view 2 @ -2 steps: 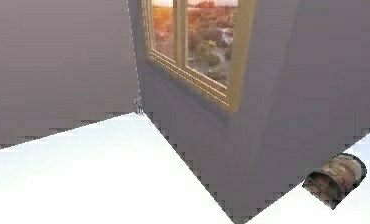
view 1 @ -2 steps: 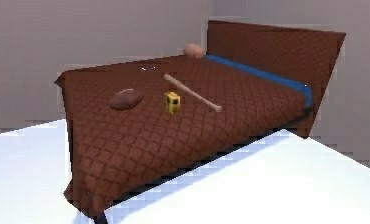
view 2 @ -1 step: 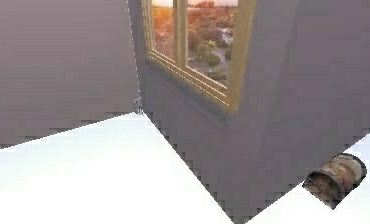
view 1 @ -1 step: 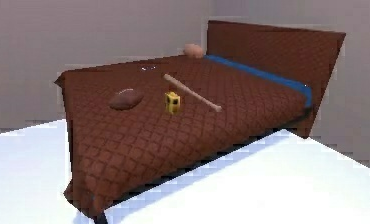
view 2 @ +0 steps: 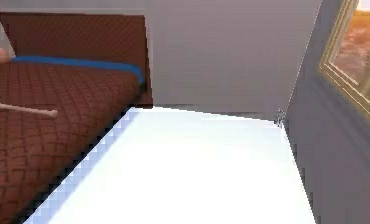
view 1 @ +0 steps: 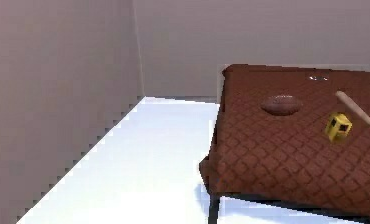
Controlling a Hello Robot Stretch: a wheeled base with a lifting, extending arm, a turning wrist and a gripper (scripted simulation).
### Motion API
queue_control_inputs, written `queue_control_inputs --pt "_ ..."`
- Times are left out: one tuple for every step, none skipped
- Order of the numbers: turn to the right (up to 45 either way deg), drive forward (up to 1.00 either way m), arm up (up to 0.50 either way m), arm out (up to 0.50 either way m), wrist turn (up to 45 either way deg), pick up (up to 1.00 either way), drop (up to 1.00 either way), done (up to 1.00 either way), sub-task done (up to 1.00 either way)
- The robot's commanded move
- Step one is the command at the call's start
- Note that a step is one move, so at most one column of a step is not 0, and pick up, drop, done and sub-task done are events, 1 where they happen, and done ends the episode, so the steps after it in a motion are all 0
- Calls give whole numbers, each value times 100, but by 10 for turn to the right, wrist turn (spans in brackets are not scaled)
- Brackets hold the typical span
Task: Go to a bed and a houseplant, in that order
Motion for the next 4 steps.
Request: queue_control_inputs --pt "-450 0 0 0 0 0 0 0 0" --pt "-450 0 0 0 0 0 0 0 0" --pt "-420 0 0 0 0 0 0 0 0" --pt "0 50 0 0 0 0 0 0 0"
